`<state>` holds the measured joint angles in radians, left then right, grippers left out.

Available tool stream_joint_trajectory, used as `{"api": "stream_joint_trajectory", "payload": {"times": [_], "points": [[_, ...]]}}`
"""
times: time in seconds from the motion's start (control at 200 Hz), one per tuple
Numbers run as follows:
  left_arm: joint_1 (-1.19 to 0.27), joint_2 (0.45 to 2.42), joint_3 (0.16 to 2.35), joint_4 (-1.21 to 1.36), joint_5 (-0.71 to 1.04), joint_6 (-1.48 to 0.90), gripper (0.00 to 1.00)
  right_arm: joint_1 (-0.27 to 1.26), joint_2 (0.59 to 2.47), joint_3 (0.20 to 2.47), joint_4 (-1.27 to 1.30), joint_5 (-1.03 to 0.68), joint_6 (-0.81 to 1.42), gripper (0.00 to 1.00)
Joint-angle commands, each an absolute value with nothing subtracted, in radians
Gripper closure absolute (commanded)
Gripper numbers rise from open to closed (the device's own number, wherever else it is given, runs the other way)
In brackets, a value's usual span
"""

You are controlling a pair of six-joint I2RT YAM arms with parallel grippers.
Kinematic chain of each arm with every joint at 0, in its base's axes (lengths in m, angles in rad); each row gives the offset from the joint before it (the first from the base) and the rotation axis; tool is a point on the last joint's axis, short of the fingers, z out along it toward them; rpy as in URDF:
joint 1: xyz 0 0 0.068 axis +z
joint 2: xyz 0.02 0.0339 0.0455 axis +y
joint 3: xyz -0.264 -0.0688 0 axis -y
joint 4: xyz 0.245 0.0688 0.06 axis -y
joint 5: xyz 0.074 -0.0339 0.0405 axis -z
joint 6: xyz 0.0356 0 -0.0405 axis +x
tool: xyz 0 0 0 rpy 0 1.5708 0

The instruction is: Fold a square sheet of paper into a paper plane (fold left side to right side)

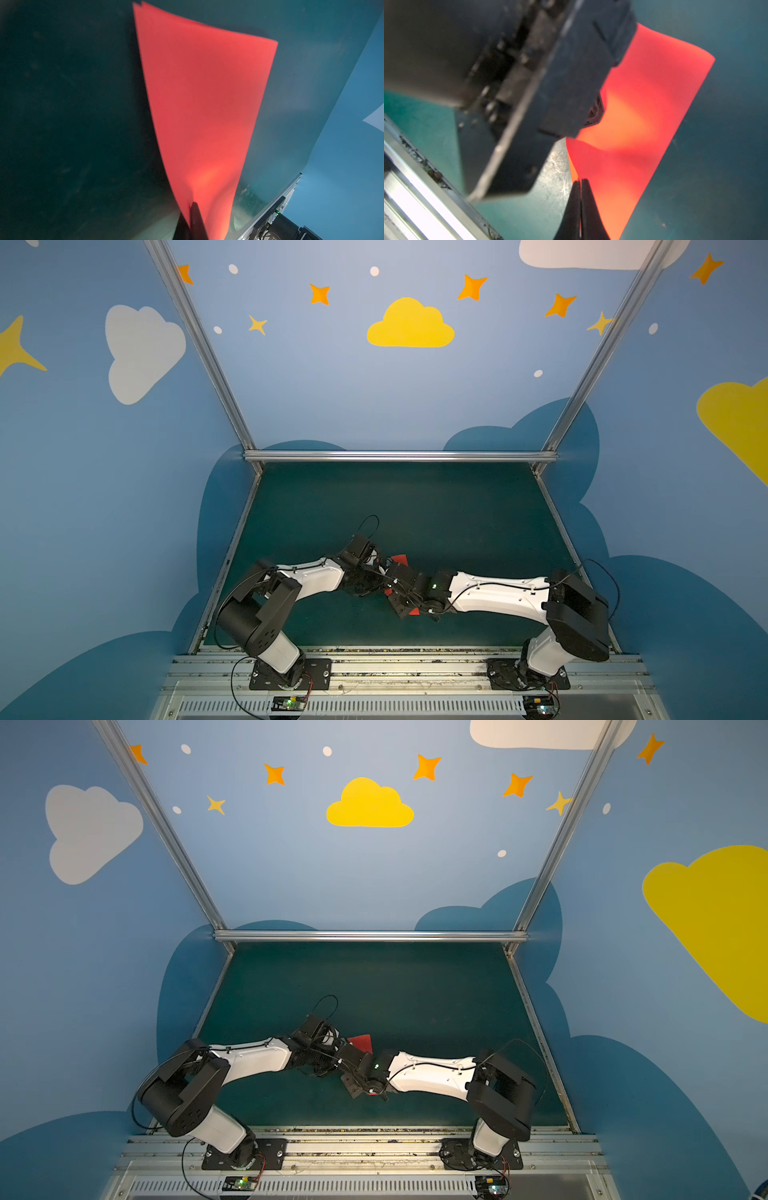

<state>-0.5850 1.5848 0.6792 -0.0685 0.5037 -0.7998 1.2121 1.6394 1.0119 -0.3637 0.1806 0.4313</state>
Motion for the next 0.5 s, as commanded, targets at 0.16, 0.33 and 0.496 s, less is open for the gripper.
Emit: {"api": "stream_joint_trajectory", "payload": {"times": [0.16, 0.33, 0.496], "points": [[-0.57, 1.586, 0.7, -0.108, 0.497, -0.774, 0.87, 1.195, 1.618, 1.006, -0.364, 0.11, 0.438, 1.0], [-0.513, 1.495, 0.704, -0.189, 0.49, -0.741, 0.56, 1.158, 1.603, 0.96, -0.317, 0.029, 0.453, 1.0], [-0.465, 1.434, 0.769, -0.305, 0.486, -0.681, 0.51, 1.144, 1.609, 0.951, -0.3, -0.007, 0.464, 1.0]]}}
